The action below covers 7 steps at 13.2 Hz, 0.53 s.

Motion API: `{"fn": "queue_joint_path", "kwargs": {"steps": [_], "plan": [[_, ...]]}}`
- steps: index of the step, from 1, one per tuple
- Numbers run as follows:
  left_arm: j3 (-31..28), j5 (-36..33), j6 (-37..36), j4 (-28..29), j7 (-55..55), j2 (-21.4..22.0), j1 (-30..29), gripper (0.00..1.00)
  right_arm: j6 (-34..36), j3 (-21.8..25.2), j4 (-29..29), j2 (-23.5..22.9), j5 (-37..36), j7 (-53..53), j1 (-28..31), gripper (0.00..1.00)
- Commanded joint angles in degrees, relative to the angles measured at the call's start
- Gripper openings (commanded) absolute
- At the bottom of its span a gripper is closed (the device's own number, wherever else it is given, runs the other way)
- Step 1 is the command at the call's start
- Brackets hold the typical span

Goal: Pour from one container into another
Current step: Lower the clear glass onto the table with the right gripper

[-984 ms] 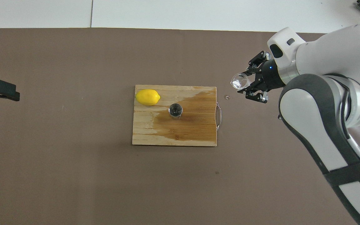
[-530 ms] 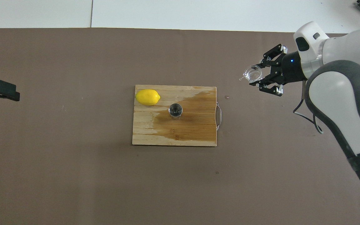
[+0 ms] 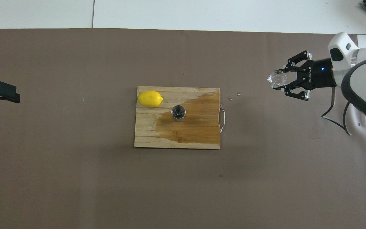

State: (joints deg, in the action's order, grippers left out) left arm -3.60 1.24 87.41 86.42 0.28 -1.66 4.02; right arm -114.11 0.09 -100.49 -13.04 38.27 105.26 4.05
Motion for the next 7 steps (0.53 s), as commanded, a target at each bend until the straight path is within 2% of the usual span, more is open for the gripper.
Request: {"fn": "queue_joint_path", "kwargs": {"steps": [1, 7], "plan": [[0.17, -0.19, -0.40, 1.12, -0.19, 1.22, -0.24, 1.00, 3.26, 4.02, -4.00, 0.56, 5.23, 10.20, 0.87, 0.24], [0.08, -0.19, -0.40, 1.12, -0.19, 1.22, -0.24, 1.00, 10.22, 12.20, -6.82, -3.73, 9.81, 28.57, 2.19, 0.25]]}}
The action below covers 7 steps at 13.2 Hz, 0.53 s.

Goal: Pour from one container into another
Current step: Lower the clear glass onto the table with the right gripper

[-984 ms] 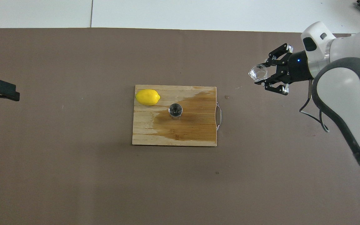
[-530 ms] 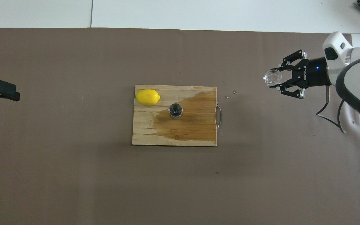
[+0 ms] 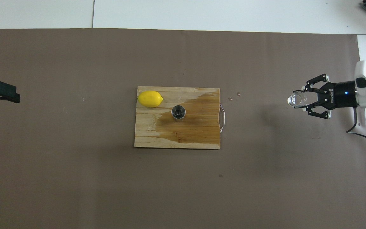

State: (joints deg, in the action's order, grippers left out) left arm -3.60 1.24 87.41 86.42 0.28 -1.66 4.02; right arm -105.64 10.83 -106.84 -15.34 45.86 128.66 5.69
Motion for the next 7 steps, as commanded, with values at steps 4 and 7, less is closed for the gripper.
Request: {"fn": "queue_joint_path", "kwargs": {"steps": [4, 7], "plan": [[0.17, -0.19, -0.40, 1.12, -0.20, 1.22, -0.24, 1.00, 4.20, 4.72, -0.56, -5.83, 4.66, 14.83, 1.60, 0.25], [0.08, -0.19, -0.40, 1.12, -0.20, 1.22, -0.24, 1.00, 6.14, 7.19, -0.56, -8.04, 5.91, 20.12, 1.78, 0.25]]}}
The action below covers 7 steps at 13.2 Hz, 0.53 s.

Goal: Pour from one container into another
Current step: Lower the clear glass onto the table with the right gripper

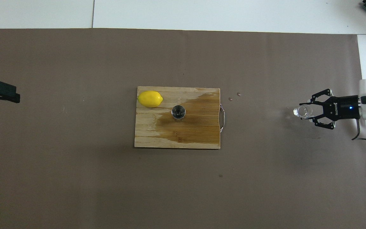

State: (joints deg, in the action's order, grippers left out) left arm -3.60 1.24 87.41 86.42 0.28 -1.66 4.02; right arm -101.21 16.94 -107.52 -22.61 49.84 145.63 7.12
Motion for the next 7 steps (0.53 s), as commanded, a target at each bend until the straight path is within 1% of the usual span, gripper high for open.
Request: {"fn": "queue_joint_path", "kwargs": {"steps": [1, 3, 7], "plan": [[0.08, -0.19, -0.40, 1.12, -0.19, 1.22, -0.24, 1.00, 2.06, 1.86, 0.12, -1.03, 1.93, 4.12, 0.43, 0.28], [0.08, -0.19, -0.40, 1.12, -0.19, 1.22, -0.24, 1.00, 3.64, 3.00, 0.12, -2.61, 2.97, 6.06, 1.13, 0.28], [0.08, -0.19, -0.40, 1.12, -0.19, 1.22, -0.24, 1.00, 5.06, 4.59, 0.38, -2.97, 3.69, 7.39, 1.23, 0.28]]}}
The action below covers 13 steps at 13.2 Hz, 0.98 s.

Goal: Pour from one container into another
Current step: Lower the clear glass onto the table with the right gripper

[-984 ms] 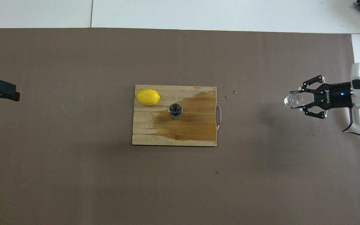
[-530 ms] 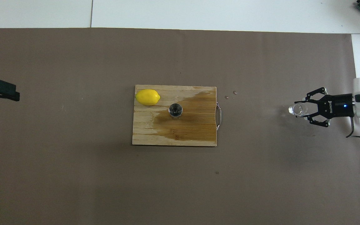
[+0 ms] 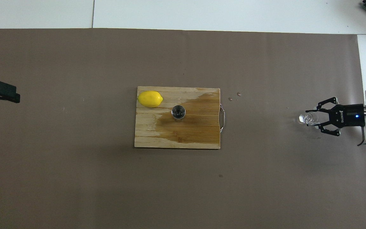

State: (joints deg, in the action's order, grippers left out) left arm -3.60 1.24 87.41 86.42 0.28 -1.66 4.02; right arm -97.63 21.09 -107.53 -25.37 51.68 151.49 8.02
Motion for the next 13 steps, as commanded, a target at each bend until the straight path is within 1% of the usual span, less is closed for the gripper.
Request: {"fn": "queue_joint_path", "kwargs": {"steps": [1, 4, 6, 7, 8, 10, 11, 12, 13], "plan": [[0.17, -0.19, -0.40, 1.12, -0.19, 1.22, -0.24, 1.00, 1.39, 0.53, 0.57, -0.21, 1.93, 1.44, 0.42, 0.28], [0.08, -0.19, -0.40, 1.12, -0.19, 1.22, -0.24, 1.00, 1.39, 0.53, 2.50, -2.49, 4.38, 1.09, 0.51, 0.28], [0.17, -0.19, -0.40, 1.12, -0.19, 1.22, -0.24, 1.00, 1.30, 0.44, 3.29, -2.93, 4.57, 0.74, 0.42, 0.31], [0.08, -0.19, -0.40, 1.12, -0.19, 1.22, -0.24, 1.00, 1.30, 0.44, 3.55, -3.20, 4.57, 0.83, 0.42, 0.34], [0.17, -0.19, -0.40, 1.12, -0.19, 1.22, -0.24, 1.00, 1.39, 0.44, 3.56, -3.98, 4.66, 1.35, 0.42, 0.41], [0.08, -0.19, -0.40, 1.12, -0.19, 1.22, -0.24, 1.00, 1.39, 0.36, 3.82, -4.17, 4.83, 1.53, 0.33, 0.44], [0.17, -0.19, -0.40, 1.12, -0.19, 1.22, -0.24, 1.00, 1.30, 0.35, 3.91, -4.16, 4.83, 1.53, 0.33, 0.58], [0.08, -0.19, -0.40, 1.12, -0.19, 1.22, -0.24, 1.00, 1.30, 0.27, 3.82, -4.25, 5.09, 1.44, 0.24, 1.00], [0.08, -0.19, -0.40, 1.12, -0.19, 1.22, -0.24, 1.00, 1.30, 0.27, 3.82, -4.34, 5.97, 1.53, 0.24, 1.00]]}}
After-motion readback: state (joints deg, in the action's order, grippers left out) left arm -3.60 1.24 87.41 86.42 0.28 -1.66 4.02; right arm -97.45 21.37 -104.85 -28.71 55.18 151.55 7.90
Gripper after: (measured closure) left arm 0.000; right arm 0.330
